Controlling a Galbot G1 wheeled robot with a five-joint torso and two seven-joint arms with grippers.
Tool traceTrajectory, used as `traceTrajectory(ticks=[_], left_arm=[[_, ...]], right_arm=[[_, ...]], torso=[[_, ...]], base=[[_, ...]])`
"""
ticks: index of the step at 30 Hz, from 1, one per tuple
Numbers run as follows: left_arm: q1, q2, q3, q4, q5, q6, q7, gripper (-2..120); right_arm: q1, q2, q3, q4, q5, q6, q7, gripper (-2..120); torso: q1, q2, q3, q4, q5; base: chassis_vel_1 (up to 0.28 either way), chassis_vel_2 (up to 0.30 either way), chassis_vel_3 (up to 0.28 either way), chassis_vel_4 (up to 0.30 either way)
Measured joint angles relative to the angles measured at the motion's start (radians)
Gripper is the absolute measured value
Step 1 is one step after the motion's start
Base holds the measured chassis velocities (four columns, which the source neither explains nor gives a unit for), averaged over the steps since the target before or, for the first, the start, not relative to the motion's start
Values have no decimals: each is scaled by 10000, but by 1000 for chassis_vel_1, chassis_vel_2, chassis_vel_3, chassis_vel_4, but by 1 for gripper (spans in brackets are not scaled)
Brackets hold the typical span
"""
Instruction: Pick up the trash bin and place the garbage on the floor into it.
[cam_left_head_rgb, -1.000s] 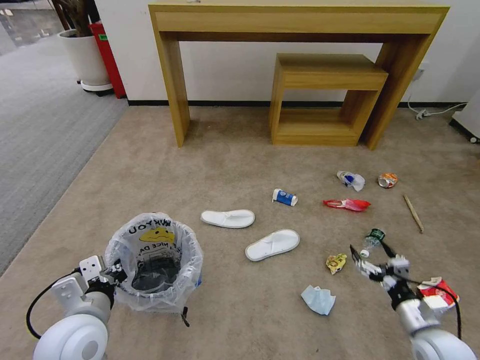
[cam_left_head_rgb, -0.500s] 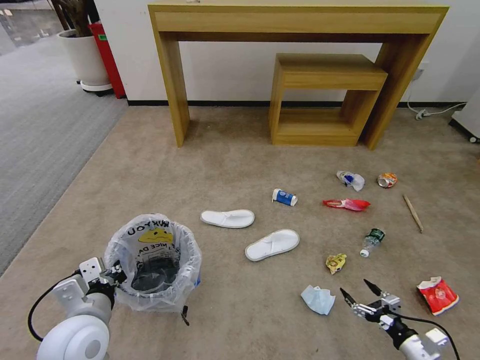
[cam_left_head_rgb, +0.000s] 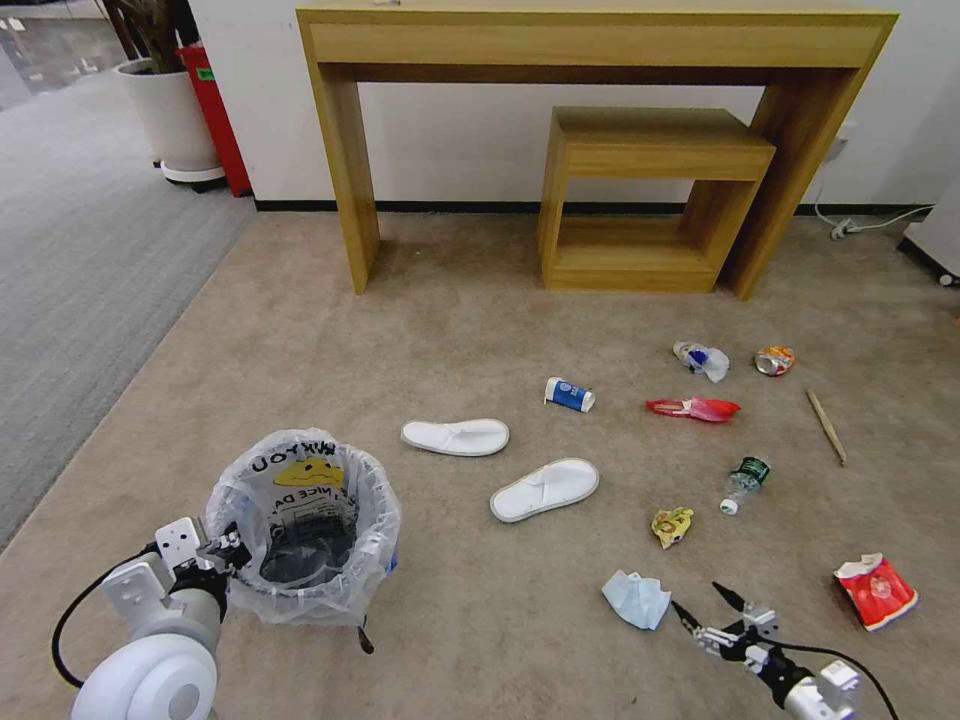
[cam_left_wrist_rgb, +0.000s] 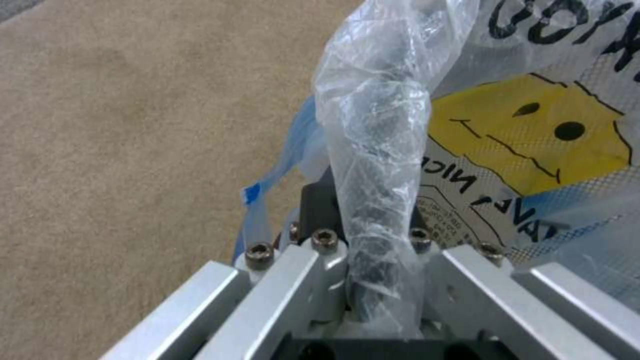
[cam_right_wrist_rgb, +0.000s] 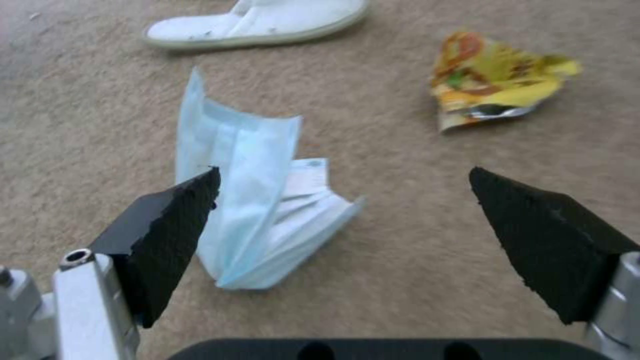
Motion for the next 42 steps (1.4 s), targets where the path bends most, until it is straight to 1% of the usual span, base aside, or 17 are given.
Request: traceTrajectory(ticks=[10, 11, 13, 16, 17, 19, 21, 25, 26, 28, 30, 33, 34, 37, 39, 41, 42], left_arm=[[36, -49, -54, 9, 14, -23, -16, 1], [36, -67, -54, 32, 21, -25, -20, 1], [35, -75, -53, 44, 23, -26, -21, 1], [23, -102, -48, 84, 35, -62, -26, 1], [23, -102, -48, 84, 35, -62, -26, 1], [20, -108, -49, 86, 37, -79, -27, 1], [21, -108, -49, 96, 37, -87, -27, 1], [16, -147, -29, 139, 68, -114, -32, 1], [16, -147, -29, 139, 68, -114, -32, 1], [5, -175, 7, 158, 94, -121, -33, 1], [2, -182, 12, 168, 105, -124, -32, 1], [1, -191, 13, 191, 122, -129, -33, 1], [1, -191, 13, 191, 122, -129, -33, 1], [13, -209, 12, 208, 124, -133, -33, 1], [16, -223, 14, 236, 132, -136, -33, 1], [18, -233, 21, 271, 163, -140, -33, 1], [18, -233, 21, 271, 163, -140, -33, 1]], right_arm=[[1093, 538, -936, -1131, -621, 238, -366, 95], [1262, 631, -1051, -1315, -719, 278, -367, 91], [1352, 685, -1109, -1418, -758, 305, -369, 90], [1666, 914, -1286, -1903, -1053, 442, -411, 80], [1666, 914, -1286, -1903, -1053, 442, -411, 80], [1826, 1083, -1353, -2198, -1246, 563, -429, 68], [1850, 1124, -1361, -2233, -1273, 589, -430, 64], [1871, 1169, -1374, -2270, -1297, 673, -461, 45], [1871, 1169, -1374, -2270, -1297, 673, -461, 45], [1864, 1149, -1365, -2240, -1292, 731, -595, 34], [1845, 1121, -1356, -2181, -1280, 764, -660, 32], [1708, 939, -1333, -1839, -1069, 841, -940, 17], [1708, 939, -1333, -1839, -1069, 841, -940, 17], [1538, 743, -1326, -1428, -736, 910, -1253, 3], [1399, 610, -1298, -1055, -522, 940, -1462, 0], [1144, 383, -1254, -377, -107, 952, -1695, 0], [1144, 383, -1254, -377, -107, 952, -1695, 0]], torso=[[0, 0, 0, 0, -1], [0, 0, 0, 0, -1], [0, 0, 0, 1, -2], [0, 0, 0, 1, -2], [0, 0, 0, 1, -2], [0, 0, 0, 0, -1], [0, 0, 0, -1, -1], [0, -1, 0, 0, -1], [0, -1, 0, 0, -1], [0, 0, 1, -1, 0], [0, 0, 0, -1, 0], [0, 0, 0, 0, 0], [0, 0, 0, 0, 0], [0, 0, 0, -1, 0], [0, 0, 0, 0, 0], [0, 0, 0, 0, 1], [0, 0, 0, 0, 1]], base=[[0, 0, 0, 0], [0, 0, 0, 0], [0, 0, 0, 0], [0, 0, 0, 0], [0, 0, 0, 0], [0, 0, 0, 0], [0, 0, 0, 0], [0, 0, 0, 0], [0, 0, 0, 0], [0, 0, 0, 0], [0, 0, 0, 0], [0, 0, 0, 0], [0, 0, 0, 0], [0, 0, 0, 0], [0, 0, 0, 0], [0, 0, 0, 0], [0, 0, 0, 0]])
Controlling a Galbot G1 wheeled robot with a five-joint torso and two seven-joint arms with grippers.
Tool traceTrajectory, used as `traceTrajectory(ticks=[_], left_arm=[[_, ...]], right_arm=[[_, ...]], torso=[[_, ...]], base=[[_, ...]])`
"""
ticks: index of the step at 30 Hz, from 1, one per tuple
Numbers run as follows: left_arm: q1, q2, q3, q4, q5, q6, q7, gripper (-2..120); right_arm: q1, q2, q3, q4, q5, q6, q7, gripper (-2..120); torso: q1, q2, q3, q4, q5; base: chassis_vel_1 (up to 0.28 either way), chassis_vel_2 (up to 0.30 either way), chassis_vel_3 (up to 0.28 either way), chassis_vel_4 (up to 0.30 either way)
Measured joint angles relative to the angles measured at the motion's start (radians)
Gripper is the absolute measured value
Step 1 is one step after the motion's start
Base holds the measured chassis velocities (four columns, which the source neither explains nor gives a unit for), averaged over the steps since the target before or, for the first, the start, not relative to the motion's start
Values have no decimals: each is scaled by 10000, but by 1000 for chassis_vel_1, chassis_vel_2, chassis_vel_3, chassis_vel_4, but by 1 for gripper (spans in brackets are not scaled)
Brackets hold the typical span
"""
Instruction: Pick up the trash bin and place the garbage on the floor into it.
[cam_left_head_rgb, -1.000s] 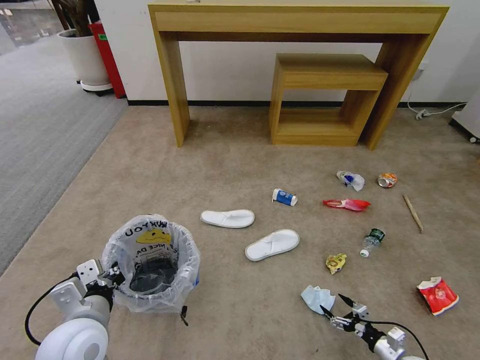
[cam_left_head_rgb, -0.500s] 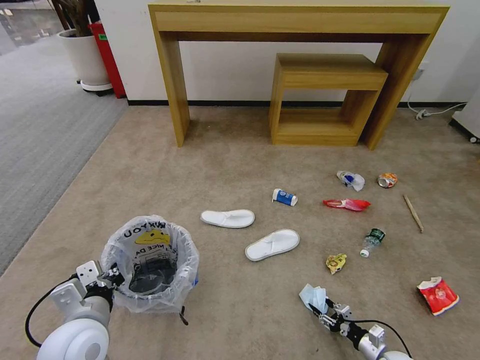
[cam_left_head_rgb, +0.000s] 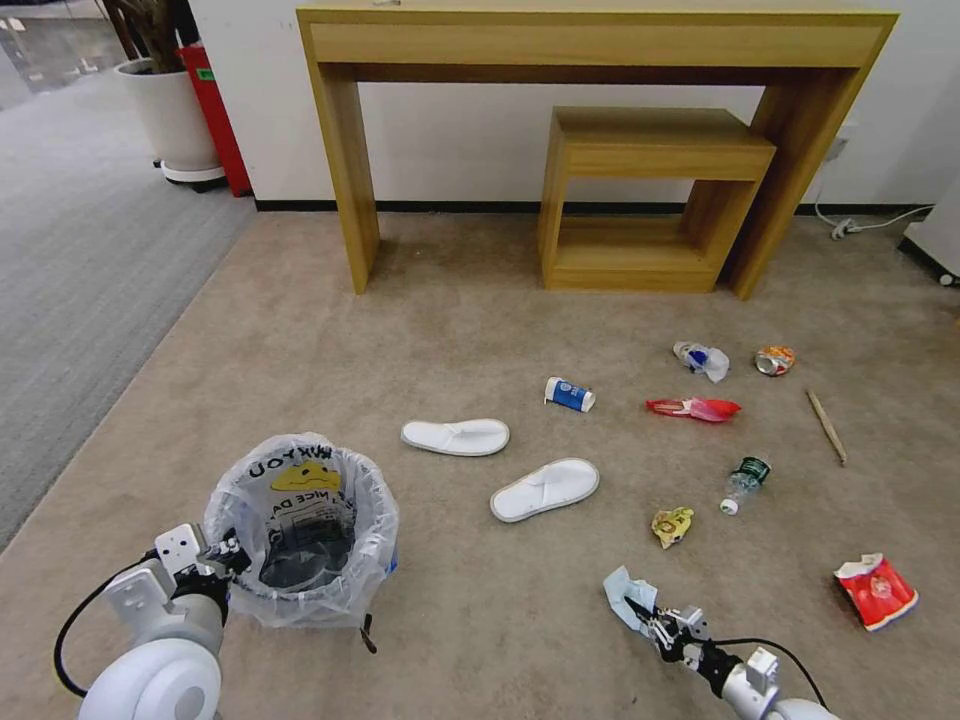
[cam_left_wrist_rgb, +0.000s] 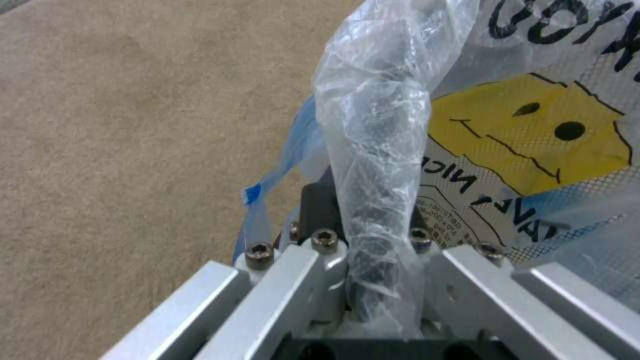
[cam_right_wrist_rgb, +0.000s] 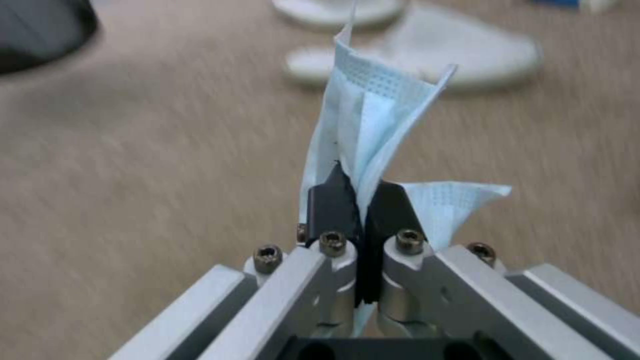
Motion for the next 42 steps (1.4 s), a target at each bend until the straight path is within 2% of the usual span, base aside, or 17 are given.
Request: traceTrajectory(ticks=[3, 4, 7, 8, 11, 12, 15, 16, 18, 20, 22, 24, 27, 28, 32, 37, 42], left_arm=[[12, -21, 17, 3, 37, -1, 2, 1], [12, -21, 17, 3, 37, -1, 2, 1], [76, -23, 18, -85, 71, -1, 0, 1], [76, -23, 18, -85, 71, -1, 0, 1], [165, -13, 7, -269, 92, 2, 0, 1], [165, -13, 7, -269, 92, 2, 0, 1], [308, 5, 2, -481, 171, 33, 2, 1], [308, 5, 2, -481, 171, 33, 2, 1], [324, 46, 54, -519, 219, 55, 0, 1], [311, 59, 73, -519, 220, 62, 0, 1], [158, 210, 284, -442, 221, 117, 2, 1], [157, 238, 329, -430, 225, 126, 7, 1], [188, 320, 440, -498, 308, 168, 39, 1], [188, 320, 440, -498, 308, 168, 39, 1], [336, 352, 532, -766, 463, 232, 184, 1], [631, 248, 573, -1157, 679, 278, 304, 1], [793, 193, 575, -1387, 773, 308, 334, 1]], right_arm=[[-360, -394, 64, 1291, 591, 3, -245, 0], [-360, -394, 64, 1291, 591, 3, -245, 0], [-508, -891, 87, 2984, 1172, -84, -357, 0], [-508, -891, 87, 2984, 1172, -84, -357, 0], [-354, -1470, 13, 4461, 1666, -261, -298, 0], [-354, -1470, 13, 4461, 1666, -261, -298, 0], [625, -2454, -502, 6694, 2419, -760, -114, 0], [625, -2454, -502, 6694, 2419, -760, -114, 0], [1162, -2951, -891, 7741, 2762, -1065, 88, 0], [1218, -3023, -939, 7873, 2800, -1103, 119, 0], [1782, -3683, -1611, 8788, 3115, -1285, 331, 0], [1968, -3829, -1865, 8894, 3183, -1308, 344, 0], [2986, -4257, -3291, 9031, 3425, -1237, 357, 0], [2986, -4257, -3291, 9031, 3425, -1237, 357, 0], [4168, -4332, -4459, 9002, 3530, -1119, 449, 0], [5738, -3659, -5645, 8749, 3725, -1063, 882, 0], [6480, -2988, -6540, 8336, 3748, -1071, 1060, 0]], torso=[[0, 0, 0, -3, -1], [0, 0, 0, -3, -1], [1, 0, 0, 0, 0], [1, 0, 0, 0, 0], [1, 0, 1, -1, -3], [1, 0, 1, -1, -3], [0, 0, 1, 2, -2], [0, 0, 1, 2, -2], [0, 0, 0, 6, -3], [1, 0, 1, 6, -2], [0, 0, 0, -5, -6], [1, 0, 1, -7, -2], [0, 0, 1, 1, 1], [0, 0, 1, 1, 1], [1, -1, 1, -3, -1], [1, 0, 0, 2, -2], [1, -1, 0, 1, -1]], base=[[0, 0, 0, 0], [0, 0, 0, 0], [0, 0, 0, 0], [0, 0, 0, 0], [0, 0, 0, 0], [0, 0, 0, 0], [0, 0, 0, 0], [0, 0, 0, 0], [0, 0, 0, 0], [0, 0, 0, 0], [0, 0, 0, 0], [0, 0, 0, 0], [0, 0, 0, 0], [0, 0, 0, 0], [0, 0, 0, 0], [0, 0, 0, 0], [0, 0, 0, 0]])
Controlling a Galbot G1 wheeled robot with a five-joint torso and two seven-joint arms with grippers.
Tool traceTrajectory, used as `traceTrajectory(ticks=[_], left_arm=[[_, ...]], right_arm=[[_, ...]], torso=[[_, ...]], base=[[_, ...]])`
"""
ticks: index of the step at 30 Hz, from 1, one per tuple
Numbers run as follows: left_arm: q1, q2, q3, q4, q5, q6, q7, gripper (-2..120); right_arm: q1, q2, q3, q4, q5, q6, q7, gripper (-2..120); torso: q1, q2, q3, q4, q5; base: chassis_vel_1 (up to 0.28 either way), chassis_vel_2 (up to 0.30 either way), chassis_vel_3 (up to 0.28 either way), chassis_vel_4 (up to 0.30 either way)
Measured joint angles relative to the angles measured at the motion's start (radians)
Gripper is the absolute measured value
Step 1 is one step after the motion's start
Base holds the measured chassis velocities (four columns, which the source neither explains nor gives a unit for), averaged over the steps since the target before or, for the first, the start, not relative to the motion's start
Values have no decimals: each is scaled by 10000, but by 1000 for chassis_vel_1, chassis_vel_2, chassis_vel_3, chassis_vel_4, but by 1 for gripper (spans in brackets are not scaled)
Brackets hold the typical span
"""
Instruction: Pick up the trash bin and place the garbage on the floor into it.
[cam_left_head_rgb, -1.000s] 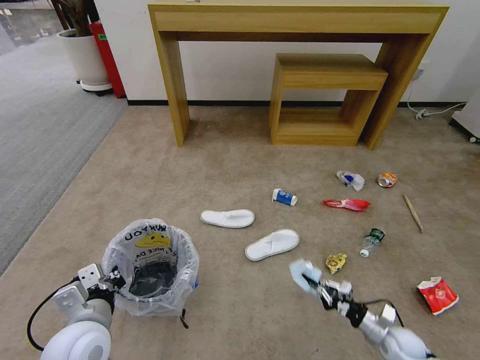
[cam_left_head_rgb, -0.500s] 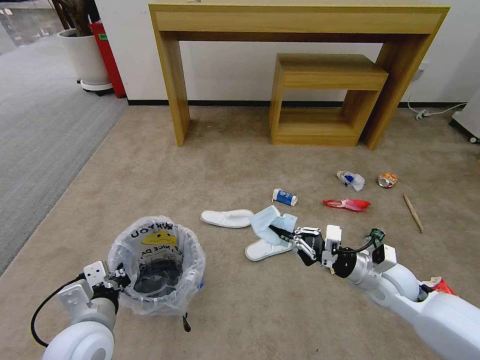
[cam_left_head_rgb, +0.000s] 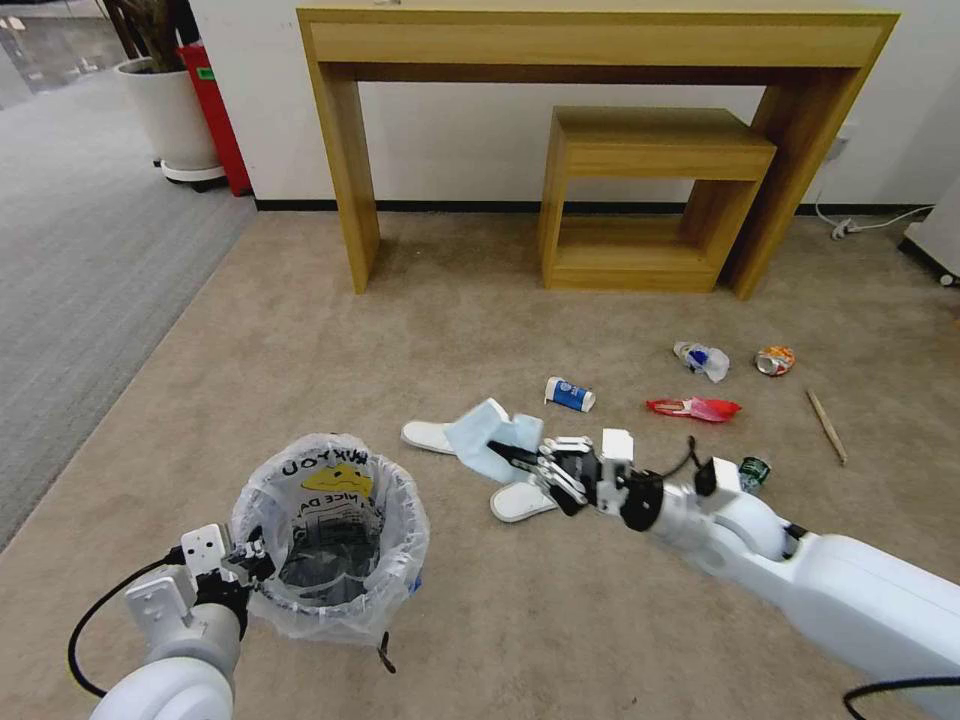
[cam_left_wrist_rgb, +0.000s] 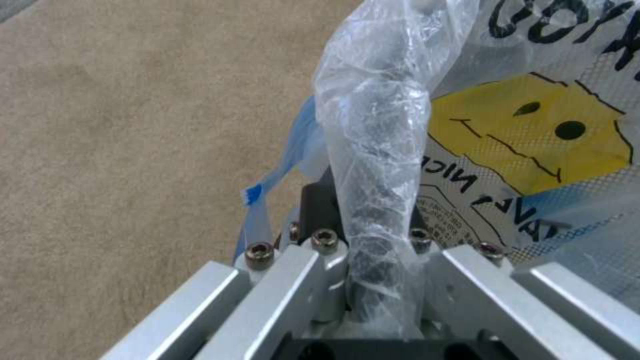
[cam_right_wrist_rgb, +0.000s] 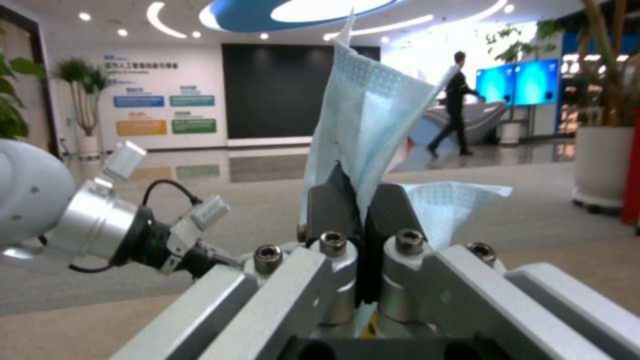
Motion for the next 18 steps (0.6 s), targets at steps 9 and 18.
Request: traceTrajectory(ticks=[9, 18], left_arm=[[317, -37, -54, -289, 118, 1, 105, 1], [856, 6, -315, -808, 109, -4, 110, 1]], right_arm=[[812, 1229, -1683, -826, -65, 31, 163, 0], [2080, 2427, -3139, -1799, -89, 26, 323, 0]], torso=[[-1, 0, 0, 0, -1], [0, 0, 0, 0, 0]], base=[[0, 0, 0, 0], [0, 0, 0, 0]])
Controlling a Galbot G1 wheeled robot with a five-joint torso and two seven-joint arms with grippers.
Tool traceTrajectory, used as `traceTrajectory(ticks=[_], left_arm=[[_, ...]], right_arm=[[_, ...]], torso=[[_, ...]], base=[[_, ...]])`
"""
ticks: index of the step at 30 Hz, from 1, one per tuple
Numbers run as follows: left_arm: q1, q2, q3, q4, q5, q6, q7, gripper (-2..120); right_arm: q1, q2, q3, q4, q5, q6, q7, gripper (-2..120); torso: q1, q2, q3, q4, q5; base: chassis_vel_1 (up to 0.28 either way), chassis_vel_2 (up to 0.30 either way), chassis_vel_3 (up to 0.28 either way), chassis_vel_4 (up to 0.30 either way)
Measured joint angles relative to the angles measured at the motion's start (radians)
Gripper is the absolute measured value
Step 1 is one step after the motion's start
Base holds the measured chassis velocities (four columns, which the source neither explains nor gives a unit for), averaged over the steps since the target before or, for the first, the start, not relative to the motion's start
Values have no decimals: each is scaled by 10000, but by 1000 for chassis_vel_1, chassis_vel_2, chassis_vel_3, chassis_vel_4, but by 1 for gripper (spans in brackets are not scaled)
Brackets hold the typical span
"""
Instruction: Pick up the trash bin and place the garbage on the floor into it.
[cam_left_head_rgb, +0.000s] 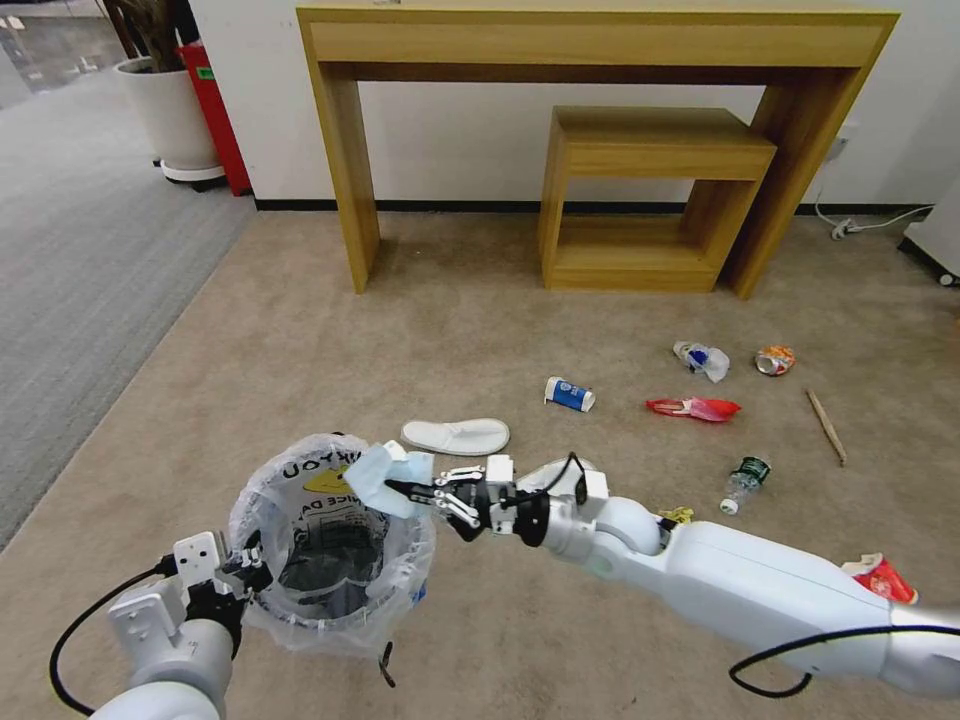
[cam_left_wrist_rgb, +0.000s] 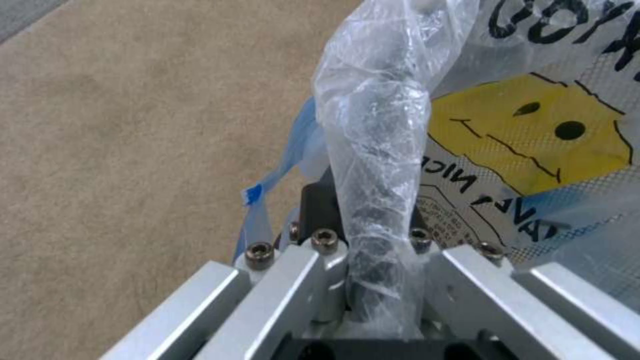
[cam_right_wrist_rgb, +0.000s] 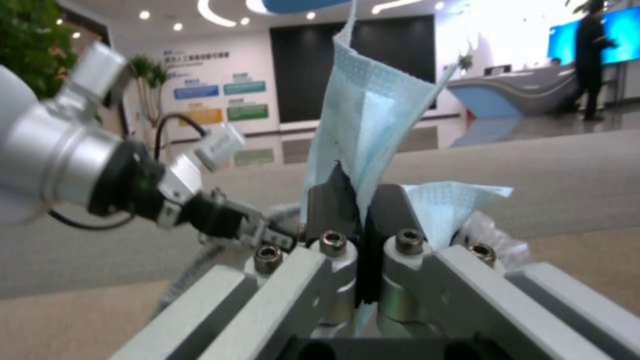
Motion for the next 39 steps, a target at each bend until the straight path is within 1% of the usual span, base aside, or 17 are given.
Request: traceTrajectory(ticks=[9, 15, 17, 19, 21, 22, 24, 25, 28, 29, 30, 31, 32, 35, 36, 38, 39], left_arm=[[285, -13, -98, -318, 29, -10, 32, 1], [318, -19, -124, -398, 30, -22, 45, 1], [317, -35, -115, -411, 30, -23, 53, 1], [311, -37, -107, -411, 30, -23, 55, 1], [295, -42, -89, -411, 30, -23, 63, 1], [295, -42, -89, -411, 30, -23, 63, 1], [283, -41, -85, -387, 29, -23, 67, 1], [283, -41, -85, -387, 29, -23, 67, 1], [201, -24, -82, -273, 17, -24, 74, 1], [201, -24, -82, -273, 17, -24, 74, 1], [156, -14, -70, -200, 13, -28, 76, 1], [122, -12, -53, -155, 12, -31, 76, 1], [122, -12, -53, -155, 12, -31, 76, 1], [30, -11, 5, -61, 5, -36, 76, 1], [30, -11, 5, -61, 5, -36, 76, 1], [-3, -14, 60, -40, -15, -37, 76, 1], [-6, -15, 62, -44, -20, -38, 76, 1]], right_arm=[[500, 789, -1106, -790, -149, 9, 254, 0], [616, 986, -1482, -1010, -231, 29, 302, 0], [652, 1016, -1555, -1087, -256, 31, 284, 9], [654, 1016, -1563, -1100, -266, 31, 258, 12], [637, 983, -1559, -1103, -281, 28, 210, 24], [637, 983, -1559, -1103, -281, 28, 210, 24], [575, 934, -1496, -1086, -315, 18, 196, 34], [575, 934, -1496, -1086, -315, 18, 196, 34], [390, 821, -1287, -974, -335, -11, 207, 45], [390, 821, -1287, -974, -335, -11, 207, 45], [249, 761, -1137, -898, -359, -19, 208, 54], [138, 706, -1023, -843, -378, -26, 208, 59], [138, 706, -1023, -843, -378, -26, 208, 59], [-124, 550, -800, -729, -443, -33, 208, 71], [-124, 550, -800, -729, -443, -33, 208, 71], [-258, 449, -735, -674, -501, -76, 175, 84], [-249, 430, -768, -674, -509, -77, 159, 87]], torso=[[0, 0, 0, -2, 0], [0, 0, 0, -2, 0], [0, 0, 0, -1, 0], [0, 1, 0, -2, 0], [0, 1, 0, -2, 0], [0, 1, 0, -2, 0], [0, 1, 0, -1, 1], [0, 1, 0, -1, 1], [0, 1, 0, -2, 0], [0, 1, 0, -2, 0], [0, 1, 0, -2, 2], [0, 0, 0, -1, 1], [0, 0, 0, -1, 1], [0, 1, 0, -3, 1], [0, 1, 0, -3, 1], [0, 1, 0, -2, 2], [0, 1, -1, -2, 1]], base=[[0, 0, 0, 0], [0, 0, 0, 0], [0, 0, 0, 0], [0, 0, 0, 0], [0, 0, 0, 0], [0, 0, 0, 0], [0, 0, 0, 0], [0, 0, 0, 0], [0, 0, 0, 0], [0, 0, 0, 0], [0, 0, 0, 0], [0, 0, 0, 0], [0, 0, 0, 0], [0, 0, 0, 0], [0, 0, 0, 0], [0, 0, 0, 0], [0, 0, 0, 0]])
